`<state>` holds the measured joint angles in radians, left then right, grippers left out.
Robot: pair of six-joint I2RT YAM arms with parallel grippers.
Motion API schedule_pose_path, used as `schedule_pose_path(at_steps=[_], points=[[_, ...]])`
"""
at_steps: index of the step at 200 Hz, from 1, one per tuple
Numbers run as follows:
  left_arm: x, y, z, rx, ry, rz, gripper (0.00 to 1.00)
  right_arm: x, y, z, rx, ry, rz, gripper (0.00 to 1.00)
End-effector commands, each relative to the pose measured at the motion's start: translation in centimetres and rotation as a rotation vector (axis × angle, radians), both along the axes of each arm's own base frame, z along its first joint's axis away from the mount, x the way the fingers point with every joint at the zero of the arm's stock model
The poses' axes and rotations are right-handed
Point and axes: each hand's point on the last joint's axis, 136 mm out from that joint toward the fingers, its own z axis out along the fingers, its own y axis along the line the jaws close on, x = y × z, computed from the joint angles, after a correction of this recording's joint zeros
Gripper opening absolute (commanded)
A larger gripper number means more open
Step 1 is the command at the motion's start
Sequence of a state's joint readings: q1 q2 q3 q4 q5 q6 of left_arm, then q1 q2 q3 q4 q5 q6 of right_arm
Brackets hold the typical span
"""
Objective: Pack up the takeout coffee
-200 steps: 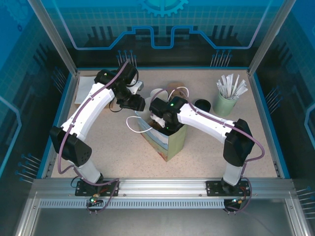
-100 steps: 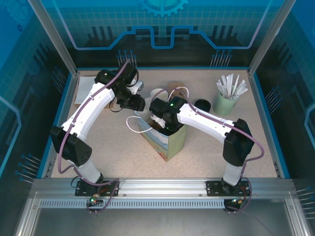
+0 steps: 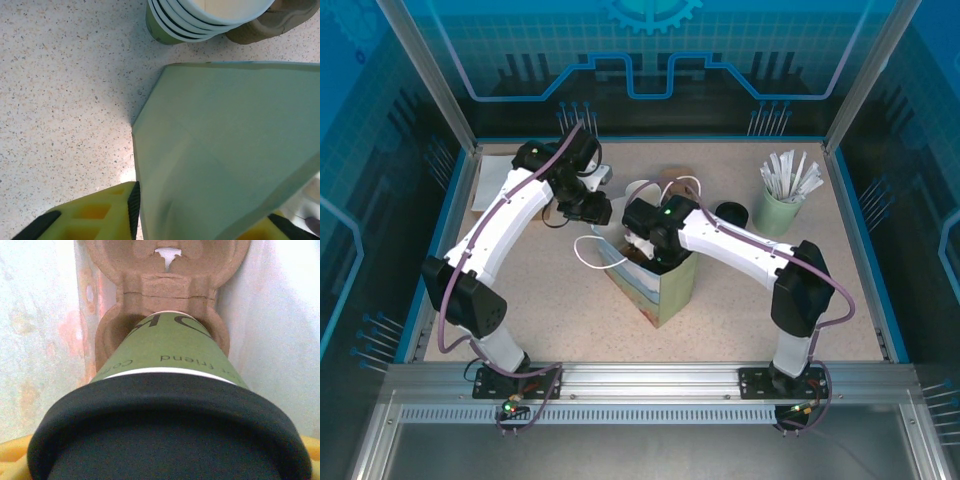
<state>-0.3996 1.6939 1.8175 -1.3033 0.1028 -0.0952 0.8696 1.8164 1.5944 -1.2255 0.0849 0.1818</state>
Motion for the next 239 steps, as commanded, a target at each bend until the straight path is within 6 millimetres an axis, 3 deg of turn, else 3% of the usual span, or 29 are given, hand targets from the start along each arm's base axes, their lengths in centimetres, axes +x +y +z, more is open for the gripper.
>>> schedule_pose_path(at_steps=[1, 47, 118, 239], points=[[0.1, -0.7, 1.4, -0.032, -0.034, -0.030, 0.27, 0.2, 0.4, -1.2, -0.004, 0.043, -0.012, 0.85], [-0.1, -0.8, 2.0, -0.046, -0.051, -0.032, 0.16, 0.6, 0.7, 0.6, 0.010, 0.029, -0.026, 0.85], [-0.1, -0.7, 2.0, -0.043, -0.054, -0.030, 0.15, 0.8, 0.9, 3.1, 0.036, 0.010, -0.031, 0.85], [-0.3, -1.4, 3.1, -0.062, -0.085, -0.032, 0.15, 1.3, 1.5, 3.0, 0.029, 0.022, -0.053, 0.85]])
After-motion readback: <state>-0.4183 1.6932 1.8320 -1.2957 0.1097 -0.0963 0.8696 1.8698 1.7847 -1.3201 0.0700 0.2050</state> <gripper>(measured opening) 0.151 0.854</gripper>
